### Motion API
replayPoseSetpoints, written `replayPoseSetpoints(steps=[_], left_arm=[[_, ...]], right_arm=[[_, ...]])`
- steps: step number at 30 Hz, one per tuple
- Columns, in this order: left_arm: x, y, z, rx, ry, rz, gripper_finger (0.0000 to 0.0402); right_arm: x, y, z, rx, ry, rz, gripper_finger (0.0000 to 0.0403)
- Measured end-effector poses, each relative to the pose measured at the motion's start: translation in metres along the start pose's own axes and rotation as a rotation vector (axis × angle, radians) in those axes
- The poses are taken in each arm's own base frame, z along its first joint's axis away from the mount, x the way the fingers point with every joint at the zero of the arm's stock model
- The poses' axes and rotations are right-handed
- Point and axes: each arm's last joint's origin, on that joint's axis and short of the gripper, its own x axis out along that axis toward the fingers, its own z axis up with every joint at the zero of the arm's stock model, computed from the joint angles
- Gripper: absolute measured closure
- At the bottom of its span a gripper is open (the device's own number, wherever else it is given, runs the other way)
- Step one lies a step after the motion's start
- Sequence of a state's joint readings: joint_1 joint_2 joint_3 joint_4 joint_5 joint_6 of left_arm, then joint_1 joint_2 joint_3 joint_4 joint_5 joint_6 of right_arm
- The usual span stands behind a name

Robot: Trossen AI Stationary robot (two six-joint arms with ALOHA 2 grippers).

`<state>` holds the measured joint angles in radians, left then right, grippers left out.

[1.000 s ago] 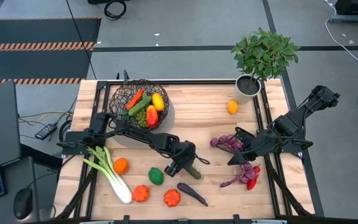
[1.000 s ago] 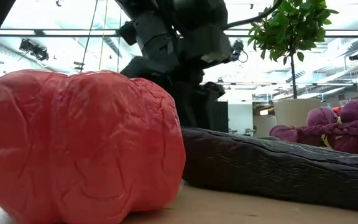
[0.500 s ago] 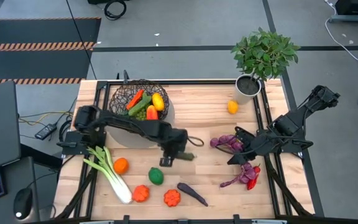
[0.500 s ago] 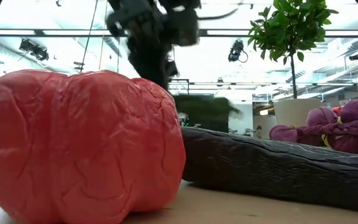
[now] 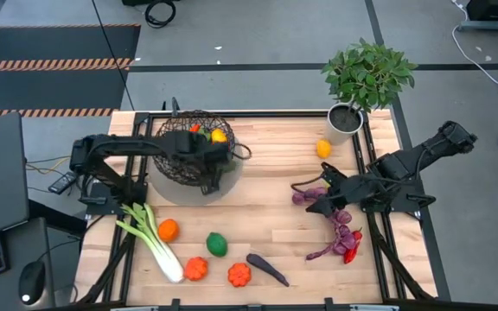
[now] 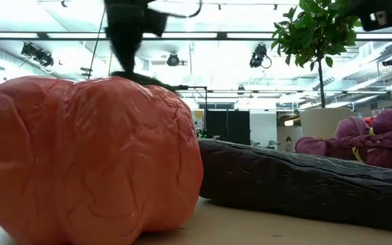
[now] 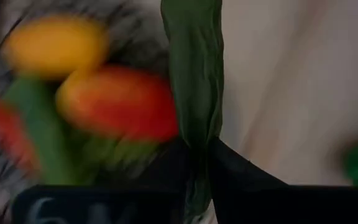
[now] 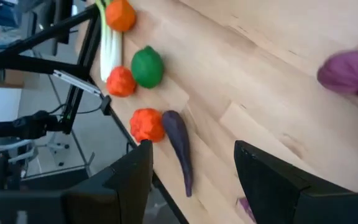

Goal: Build produce basket
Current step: Put the green chili pepper into the black wire basket, then put the purple eggplant into the black wire basket

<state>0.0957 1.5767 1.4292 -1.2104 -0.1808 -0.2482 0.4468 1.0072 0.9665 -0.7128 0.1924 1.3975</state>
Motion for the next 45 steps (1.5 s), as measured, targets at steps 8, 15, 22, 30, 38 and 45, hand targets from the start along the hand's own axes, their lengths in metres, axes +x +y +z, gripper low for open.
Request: replayPoseSetpoints(steps=[8, 15, 22, 30, 38, 45], left_arm=[[-0.014, 0.035, -0.012, -0.301, 0.033, 0.088, 0.0352], [-0.013, 0.042, -0.015, -0.417, 0.067, 0.109, 0.0294], [-0.014, 0.041, -0.020, -0.425, 0.106, 0.117, 0.0184], [-0.021, 0.025, -0.024, -0.393, 0.116, -0.004, 0.0138], [-0.034, -0.026, -0.021, -0.246, -0.042, -0.193, 0.0164], [-0.046, -0.060, -0.009, -0.223, -0.258, -0.352, 0.0179]], right_arm=[[0.002, 0.003, 0.009, -0.025, 0.013, 0.045, 0.0172], [0.002, 0.003, 0.009, -0.046, 0.024, 0.046, 0.0172], [0.002, 0.002, 0.008, -0.077, 0.034, 0.043, 0.0172], [0.002, 0.000, 0.008, -0.106, 0.024, 0.019, 0.0172], [0.008, -0.006, 0.005, -0.121, 0.062, -0.062, 0.0172], [0.019, -0.003, -0.010, -0.112, 0.211, -0.079, 0.0173]])
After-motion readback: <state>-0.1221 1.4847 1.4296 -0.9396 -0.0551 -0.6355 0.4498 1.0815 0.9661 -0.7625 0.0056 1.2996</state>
